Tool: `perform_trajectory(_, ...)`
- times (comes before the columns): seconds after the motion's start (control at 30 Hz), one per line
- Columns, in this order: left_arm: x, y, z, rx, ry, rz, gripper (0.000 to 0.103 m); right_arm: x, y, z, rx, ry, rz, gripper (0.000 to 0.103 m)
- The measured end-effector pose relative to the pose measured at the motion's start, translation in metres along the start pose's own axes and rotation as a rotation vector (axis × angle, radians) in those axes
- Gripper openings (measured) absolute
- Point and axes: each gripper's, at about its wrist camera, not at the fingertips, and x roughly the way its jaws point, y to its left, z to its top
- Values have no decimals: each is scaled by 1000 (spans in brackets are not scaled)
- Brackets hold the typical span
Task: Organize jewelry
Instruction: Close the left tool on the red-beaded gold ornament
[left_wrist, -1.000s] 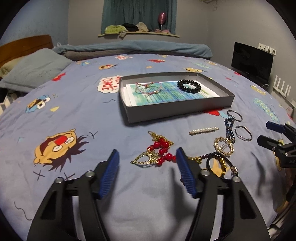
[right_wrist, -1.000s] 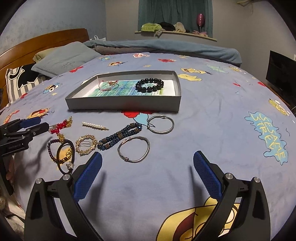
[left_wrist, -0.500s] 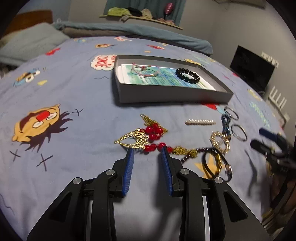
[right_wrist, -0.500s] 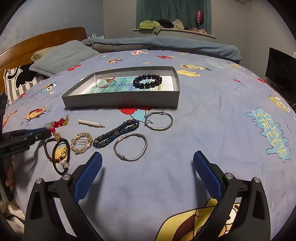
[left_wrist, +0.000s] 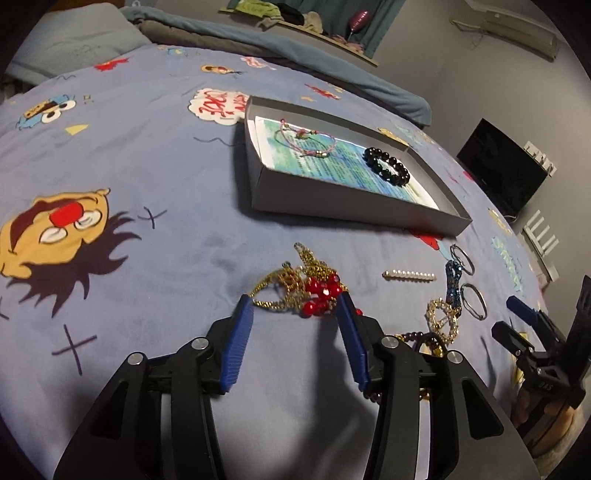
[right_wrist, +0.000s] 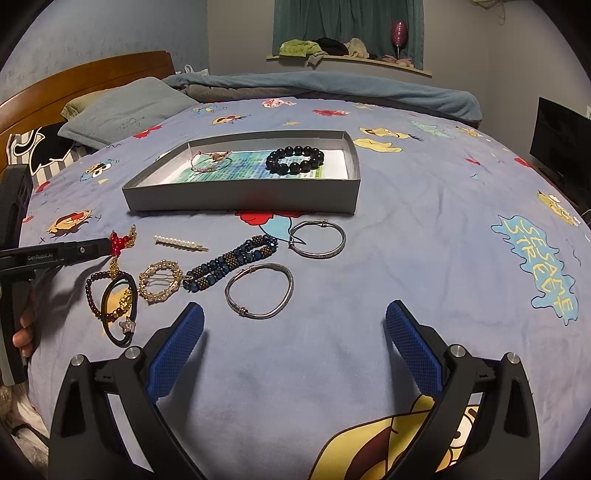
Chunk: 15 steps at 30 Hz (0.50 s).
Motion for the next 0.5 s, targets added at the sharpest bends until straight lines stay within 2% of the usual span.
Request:
perform_trajectory(0.07,1,-5,4,60,-21,65,71,0,1,0,-2,1,2,97)
perform_trajectory(0.1,1,-7,5,84,-29,91,75,0,1,0,-5,1,2,97)
perform_trajectory(0.2,5,-8,10,120,-25,98,77,0,3,0,-12,2,1,97)
perform_trajectory(0.23,5,-7,10,119,-26,93,73,0,2,0,-14,2,-1,97)
perform_trajectory(0.27,5,-7,9,123,-30,92,63,0,3,0,-16,2,-2,97)
perform_trajectory(0.33,5,-9,8,146,-24,77,48,1,2,1,-17,4,-5,97)
perform_trajectory(0.4,4,-12,6,170,-28,73,40,2,2,1,-15,6,-5,97)
perform_trajectory(0.47,1,-15,4,192,-34,68,28,4,3,2,-18,7,-2,97)
perform_trajectory(0.5,-1,-17,4,199,-37,67,26,4,4,2,-22,6,-1,97)
